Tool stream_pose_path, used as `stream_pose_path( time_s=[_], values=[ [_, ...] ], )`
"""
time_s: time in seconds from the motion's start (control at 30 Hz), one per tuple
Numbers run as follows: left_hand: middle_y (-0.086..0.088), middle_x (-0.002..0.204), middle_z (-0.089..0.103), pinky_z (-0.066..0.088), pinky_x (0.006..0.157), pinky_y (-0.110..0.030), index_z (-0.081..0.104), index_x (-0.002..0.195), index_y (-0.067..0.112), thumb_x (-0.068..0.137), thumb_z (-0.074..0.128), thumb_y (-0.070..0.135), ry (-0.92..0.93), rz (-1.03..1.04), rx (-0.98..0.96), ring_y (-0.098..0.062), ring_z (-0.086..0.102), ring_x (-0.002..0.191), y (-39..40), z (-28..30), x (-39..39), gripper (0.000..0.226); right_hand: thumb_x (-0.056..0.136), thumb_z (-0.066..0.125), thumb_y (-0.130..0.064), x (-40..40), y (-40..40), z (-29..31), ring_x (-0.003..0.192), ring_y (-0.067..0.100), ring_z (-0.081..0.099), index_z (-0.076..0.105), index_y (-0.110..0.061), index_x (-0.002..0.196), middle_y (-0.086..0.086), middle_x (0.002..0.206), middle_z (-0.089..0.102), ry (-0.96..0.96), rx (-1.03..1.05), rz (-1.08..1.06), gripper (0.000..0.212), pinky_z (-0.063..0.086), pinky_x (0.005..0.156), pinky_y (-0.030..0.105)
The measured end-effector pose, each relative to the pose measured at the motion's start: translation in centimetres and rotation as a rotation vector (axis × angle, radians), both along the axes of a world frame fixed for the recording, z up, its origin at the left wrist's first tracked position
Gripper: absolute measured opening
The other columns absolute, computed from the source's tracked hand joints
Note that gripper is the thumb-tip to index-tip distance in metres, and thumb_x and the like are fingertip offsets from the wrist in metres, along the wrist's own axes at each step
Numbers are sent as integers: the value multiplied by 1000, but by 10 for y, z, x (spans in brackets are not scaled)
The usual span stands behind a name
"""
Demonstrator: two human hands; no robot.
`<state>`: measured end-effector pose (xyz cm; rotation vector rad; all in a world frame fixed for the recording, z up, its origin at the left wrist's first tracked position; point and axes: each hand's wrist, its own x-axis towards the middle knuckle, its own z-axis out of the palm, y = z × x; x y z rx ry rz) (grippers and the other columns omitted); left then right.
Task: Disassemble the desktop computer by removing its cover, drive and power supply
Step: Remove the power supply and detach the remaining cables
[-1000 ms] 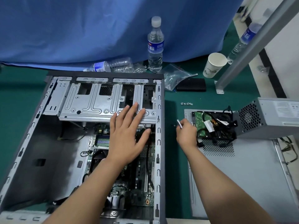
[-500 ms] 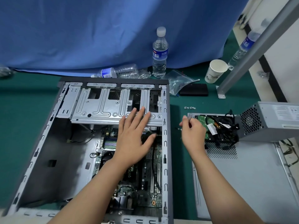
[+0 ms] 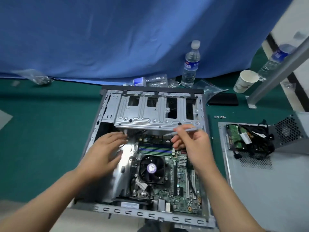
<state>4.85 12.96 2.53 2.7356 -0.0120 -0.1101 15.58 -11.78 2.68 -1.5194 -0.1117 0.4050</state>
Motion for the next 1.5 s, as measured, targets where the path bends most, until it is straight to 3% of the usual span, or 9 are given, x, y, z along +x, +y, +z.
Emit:
stream_pose_path(
  time_s=[0.1, 0.27, 0.4, 0.47, 0.53, 0.67, 0.9, 1.23, 1.5],
  values=[
    [5, 121, 65, 37, 108, -35, 70, 109, 16, 82, 57, 25, 70, -115, 97, -16, 53, 121, 23, -6, -13, 31, 91, 58, -25, -18, 22, -14, 61, 19, 64, 67, -16, 84, 7, 70, 69, 47, -73, 94, 15, 54, 61, 29],
    [10, 117, 65, 26, 112, -28, 69, 108, 24, 84, 54, 34, 139, -245, 221, -8, 54, 118, 35, -13, -12, 30, 94, 54, -24, -27, 55, -35, 56, 8, 61, 67, -22, 80, -3, 62, 66, 58, -282, 225, 19, 51, 59, 21],
    [8, 89, 70, 40, 101, -30, 71, 91, 24, 79, 47, 36, 116, -246, 253, -12, 63, 91, 33, -15, -12, 29, 94, 54, -30, -25, 79, -52, 52, 4, 56, 66, -21, 84, -4, 62, 64, -17, -446, 240, 18, 46, 56, 13],
    [8, 76, 67, 42, 97, -29, 70, 84, 24, 78, 46, 36, 123, -258, 284, -14, 63, 79, 33, -14, -12, 27, 94, 54, -34, -25, 90, -60, 57, 9, 58, 67, -17, 87, -2, 64, 64, -44, -517, 262, 22, 47, 59, 18],
    [8, 73, 66, 41, 96, -29, 69, 82, 24, 78, 47, 37, 125, -262, 304, -15, 61, 77, 32, -16, -11, 25, 92, 56, -35, -23, 100, -67, 59, 14, 57, 68, -14, 87, 4, 67, 65, -59, -560, 280, 24, 48, 61, 25],
    [7, 67, 63, 40, 90, -29, 64, 74, 24, 77, 47, 38, 97, -258, 310, -14, 59, 73, 34, -19, -11, 23, 91, 59, -30, -19, 117, -82, 59, 7, 53, 65, -16, 82, -3, 68, 63, -125, -617, 281, 17, 38, 53, 10],
    [6, 76, 65, 32, 97, -28, 63, 81, 24, 81, 33, 43, 109, -250, 319, -14, 58, 82, 33, -23, -9, 36, 91, 58, -31, -13, 126, -96, 57, -2, 47, 57, -21, 81, -8, 66, 55, -218, -745, 337, 14, 30, 47, 7],
    [6, 75, 65, 32, 98, -28, 63, 82, 24, 80, 25, 44, 102, -246, 304, -14, 57, 81, 33, -24, -9, 44, 92, 57, -31, -15, 129, -97, 51, 7, 46, 58, -14, 80, -4, 59, 54, -255, -767, 393, 21, 35, 49, 23],
    [6, 76, 65, 30, 98, -29, 63, 83, 24, 83, 31, 43, 101, -250, 328, -15, 57, 83, 33, -25, -10, 38, 91, 58, -29, -17, 133, -86, 63, 28, 54, 51, -14, 78, 4, 61, 54, -358, -878, 508, 20, 47, 61, 35]
  ],
)
